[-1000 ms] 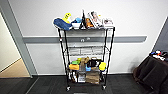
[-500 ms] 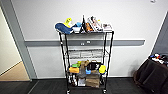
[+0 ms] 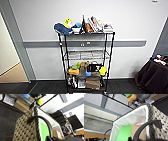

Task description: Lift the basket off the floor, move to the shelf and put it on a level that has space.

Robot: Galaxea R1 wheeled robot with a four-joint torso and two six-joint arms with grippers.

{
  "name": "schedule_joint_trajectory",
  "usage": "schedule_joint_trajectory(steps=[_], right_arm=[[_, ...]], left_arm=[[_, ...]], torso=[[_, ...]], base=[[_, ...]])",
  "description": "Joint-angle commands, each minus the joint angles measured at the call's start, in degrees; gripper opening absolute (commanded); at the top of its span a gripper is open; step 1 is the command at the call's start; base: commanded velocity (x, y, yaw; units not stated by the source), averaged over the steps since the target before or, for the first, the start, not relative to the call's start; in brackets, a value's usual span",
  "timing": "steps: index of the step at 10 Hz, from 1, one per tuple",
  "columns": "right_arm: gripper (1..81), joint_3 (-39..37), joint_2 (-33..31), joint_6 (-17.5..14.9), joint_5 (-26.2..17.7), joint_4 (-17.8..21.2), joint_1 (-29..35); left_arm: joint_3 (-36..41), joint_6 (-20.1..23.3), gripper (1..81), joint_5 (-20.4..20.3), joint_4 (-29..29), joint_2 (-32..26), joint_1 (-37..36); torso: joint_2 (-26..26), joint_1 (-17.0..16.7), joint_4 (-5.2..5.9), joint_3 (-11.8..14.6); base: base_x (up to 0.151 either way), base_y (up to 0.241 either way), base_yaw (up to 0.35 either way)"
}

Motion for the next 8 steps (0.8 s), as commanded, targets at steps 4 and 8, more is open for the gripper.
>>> schedule_joint_trajectory(steps=[4,8], right_arm=[[1.0,8.2,-3.2,0.0,2.1,-2.0,9.0],[1.0,12.4,-5.8,0.1,1.8,-1.9,11.2]], left_arm=[[6.5,-0.3,1.0,-1.4,1.2,-2.9,-8.0],[10.3,-0.3,1.0,-1.4,1.2,-4.8,-9.3]], torso=[[0.0,0.0,0.00,0.0],[0.0,0.0,0.00,0.0]], base=[[0.091,0.000,0.000],[0.091,0.000,0.000]])
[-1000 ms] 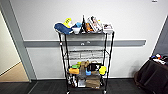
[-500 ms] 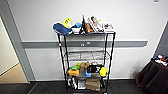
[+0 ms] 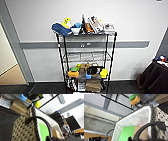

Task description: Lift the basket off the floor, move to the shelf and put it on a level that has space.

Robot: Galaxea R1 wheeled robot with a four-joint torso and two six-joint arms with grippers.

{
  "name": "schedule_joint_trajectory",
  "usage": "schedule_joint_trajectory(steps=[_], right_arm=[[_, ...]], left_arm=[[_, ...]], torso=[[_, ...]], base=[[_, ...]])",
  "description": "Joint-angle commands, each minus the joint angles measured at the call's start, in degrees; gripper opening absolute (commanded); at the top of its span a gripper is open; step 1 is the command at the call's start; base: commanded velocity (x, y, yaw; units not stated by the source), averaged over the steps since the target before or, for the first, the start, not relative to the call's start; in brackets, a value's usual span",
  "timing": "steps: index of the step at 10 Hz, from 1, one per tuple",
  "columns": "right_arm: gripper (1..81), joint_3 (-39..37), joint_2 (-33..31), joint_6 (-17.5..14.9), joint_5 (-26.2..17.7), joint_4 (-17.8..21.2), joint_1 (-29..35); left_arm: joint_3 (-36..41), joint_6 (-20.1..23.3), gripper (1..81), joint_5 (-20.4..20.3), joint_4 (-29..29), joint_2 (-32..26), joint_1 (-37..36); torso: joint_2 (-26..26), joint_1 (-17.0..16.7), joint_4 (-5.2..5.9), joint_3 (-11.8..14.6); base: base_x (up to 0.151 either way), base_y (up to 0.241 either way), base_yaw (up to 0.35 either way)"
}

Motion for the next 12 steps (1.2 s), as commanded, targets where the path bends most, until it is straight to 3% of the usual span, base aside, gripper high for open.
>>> schedule_joint_trajectory(steps=[1,12], right_arm=[[1.0,7.6,-2.9,0.0,2.0,-1.6,9.5],[1.0,13.9,-6.4,0.2,2.0,-1.0,13.0]], left_arm=[[6.4,-0.3,1.0,-2.3,1.1,-2.8,-8.5],[12.5,-0.3,1.0,-5.3,1.0,-6.2,-10.1]], torso=[[0.0,0.0,0.00,0.0],[0.0,0.0,0.00,0.0]], base=[[0.091,0.000,0.000],[0.093,0.000,0.000]])
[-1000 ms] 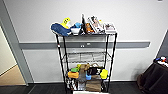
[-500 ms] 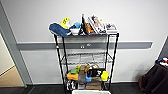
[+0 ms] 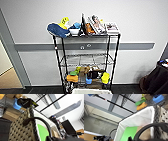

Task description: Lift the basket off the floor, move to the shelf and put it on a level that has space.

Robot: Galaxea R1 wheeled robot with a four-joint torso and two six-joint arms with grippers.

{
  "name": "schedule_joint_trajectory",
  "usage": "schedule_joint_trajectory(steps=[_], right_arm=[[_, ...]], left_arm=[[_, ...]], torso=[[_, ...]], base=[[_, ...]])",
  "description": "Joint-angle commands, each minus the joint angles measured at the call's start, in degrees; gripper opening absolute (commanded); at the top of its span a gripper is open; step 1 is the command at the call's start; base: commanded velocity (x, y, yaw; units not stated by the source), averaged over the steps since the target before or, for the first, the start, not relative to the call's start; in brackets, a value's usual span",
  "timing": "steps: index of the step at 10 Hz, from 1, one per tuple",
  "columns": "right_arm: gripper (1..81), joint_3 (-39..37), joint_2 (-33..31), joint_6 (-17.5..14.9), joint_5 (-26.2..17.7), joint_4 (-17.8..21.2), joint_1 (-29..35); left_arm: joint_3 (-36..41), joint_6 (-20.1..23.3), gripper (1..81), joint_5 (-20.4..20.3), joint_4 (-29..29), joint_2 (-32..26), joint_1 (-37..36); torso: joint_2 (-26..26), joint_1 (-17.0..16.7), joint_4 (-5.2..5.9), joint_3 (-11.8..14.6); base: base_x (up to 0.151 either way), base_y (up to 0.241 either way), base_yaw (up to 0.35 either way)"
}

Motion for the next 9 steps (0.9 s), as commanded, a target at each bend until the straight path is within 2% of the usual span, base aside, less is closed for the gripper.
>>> schedule_joint_trajectory(steps=[1,9], right_arm=[[1.0,6.2,-1.8,-0.2,3.1,-1.3,8.2],[1.0,8.8,-3.3,0.6,3.4,-1.2,10.1]], left_arm=[[5.5,-0.3,1.0,-2.5,1.1,-1.7,-8.1],[8.7,-0.7,1.0,-3.6,1.1,-3.7,-8.9]], torso=[[0.0,0.0,0.00,0.0],[0.0,0.0,0.00,0.0]], base=[[0.101,0.000,0.000],[0.108,0.000,0.000]])
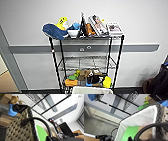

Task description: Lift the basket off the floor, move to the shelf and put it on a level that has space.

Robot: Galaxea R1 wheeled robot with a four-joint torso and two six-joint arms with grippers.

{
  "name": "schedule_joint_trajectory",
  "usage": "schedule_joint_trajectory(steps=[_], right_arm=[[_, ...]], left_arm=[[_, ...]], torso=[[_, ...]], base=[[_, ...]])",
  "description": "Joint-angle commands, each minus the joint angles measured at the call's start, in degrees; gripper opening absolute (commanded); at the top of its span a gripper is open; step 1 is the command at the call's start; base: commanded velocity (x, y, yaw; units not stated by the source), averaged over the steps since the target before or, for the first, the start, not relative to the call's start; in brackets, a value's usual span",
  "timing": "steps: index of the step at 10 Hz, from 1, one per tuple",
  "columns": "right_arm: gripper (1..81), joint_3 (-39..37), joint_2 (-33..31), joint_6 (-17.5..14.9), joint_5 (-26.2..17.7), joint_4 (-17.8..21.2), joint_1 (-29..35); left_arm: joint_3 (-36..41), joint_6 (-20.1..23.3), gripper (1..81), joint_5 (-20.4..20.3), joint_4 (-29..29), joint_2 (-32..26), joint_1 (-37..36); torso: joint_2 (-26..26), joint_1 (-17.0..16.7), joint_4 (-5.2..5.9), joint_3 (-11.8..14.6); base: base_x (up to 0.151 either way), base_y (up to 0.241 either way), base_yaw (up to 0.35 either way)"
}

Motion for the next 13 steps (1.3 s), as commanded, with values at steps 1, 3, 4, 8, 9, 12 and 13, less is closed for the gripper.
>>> schedule_joint_trajectory(steps=[1,3,4,8,9,12,13], right_arm=[[1.0,5.1,-0.9,0.4,2.6,-1.2,9.4],[1.0,5.5,-1.3,0.8,2.6,-1.2,9.5],[1.0,5.7,-1.4,0.8,2.6,-1.2,9.6],[1.0,8.5,-3.4,0.9,2.5,-0.8,11.9],[1.0,9.1,-3.8,0.9,2.4,-0.3,12.9],[1.0,9.9,-4.1,0.9,2.2,0.7,14.4],[1.0,10.1,-4.1,0.9,2.2,0.9,14.9]], left_arm=[[5.0,-0.5,1.0,-2.8,1.1,-1.8,-7.3],[6.0,-0.6,1.0,-2.8,1.1,-1.9,-8.3],[6.5,-0.7,1.0,-2.8,1.1,-2.1,-8.7],[8.5,-1.0,1.0,-3.0,1.1,-2.6,-10.3],[8.7,-1.0,1.0,-3.0,1.1,-2.7,-10.6],[9.2,-1.0,1.0,-3.0,1.1,-3.1,-10.9],[9.9,-1.0,1.0,-3.0,1.1,-3.6,-11.4]], torso=[[0.0,0.0,0.00,0.0],[0.0,0.0,0.00,0.0],[0.0,0.0,0.00,0.0],[0.0,0.0,0.00,0.0],[0.0,0.0,0.00,0.0],[0.0,0.0,0.00,0.0],[0.0,0.0,0.00,0.0]], base=[[0.110,0.000,0.000],[0.110,0.000,0.000],[0.110,0.000,0.000],[0.110,0.000,0.000],[0.110,0.000,0.000],[0.110,0.000,0.000],[0.110,0.000,0.000]])
